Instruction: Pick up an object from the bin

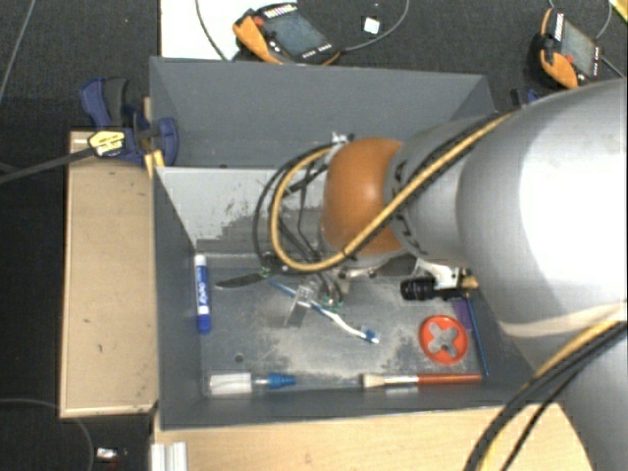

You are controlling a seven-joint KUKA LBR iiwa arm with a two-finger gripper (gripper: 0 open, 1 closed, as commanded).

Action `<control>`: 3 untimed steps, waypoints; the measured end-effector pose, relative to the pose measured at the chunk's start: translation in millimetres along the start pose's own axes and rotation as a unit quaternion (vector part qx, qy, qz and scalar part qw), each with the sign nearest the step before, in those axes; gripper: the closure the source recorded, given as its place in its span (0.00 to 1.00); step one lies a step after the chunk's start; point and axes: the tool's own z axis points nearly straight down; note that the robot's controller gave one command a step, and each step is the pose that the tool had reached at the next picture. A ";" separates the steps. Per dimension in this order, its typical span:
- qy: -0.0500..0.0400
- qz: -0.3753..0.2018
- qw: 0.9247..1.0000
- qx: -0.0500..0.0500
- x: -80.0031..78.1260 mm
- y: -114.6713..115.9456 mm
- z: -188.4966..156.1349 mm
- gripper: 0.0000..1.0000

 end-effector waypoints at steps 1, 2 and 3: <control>0.002 -0.017 1.000 0.000 6.3 15.2 -0.2 1.00; 0.002 -0.017 1.000 0.000 6.3 15.2 -0.2 1.00; 0.001 -0.017 1.000 0.000 5.9 15.1 -1.8 1.00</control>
Offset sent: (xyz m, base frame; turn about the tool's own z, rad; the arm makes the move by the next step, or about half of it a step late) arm 0.0000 0.0000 0.0000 0.0000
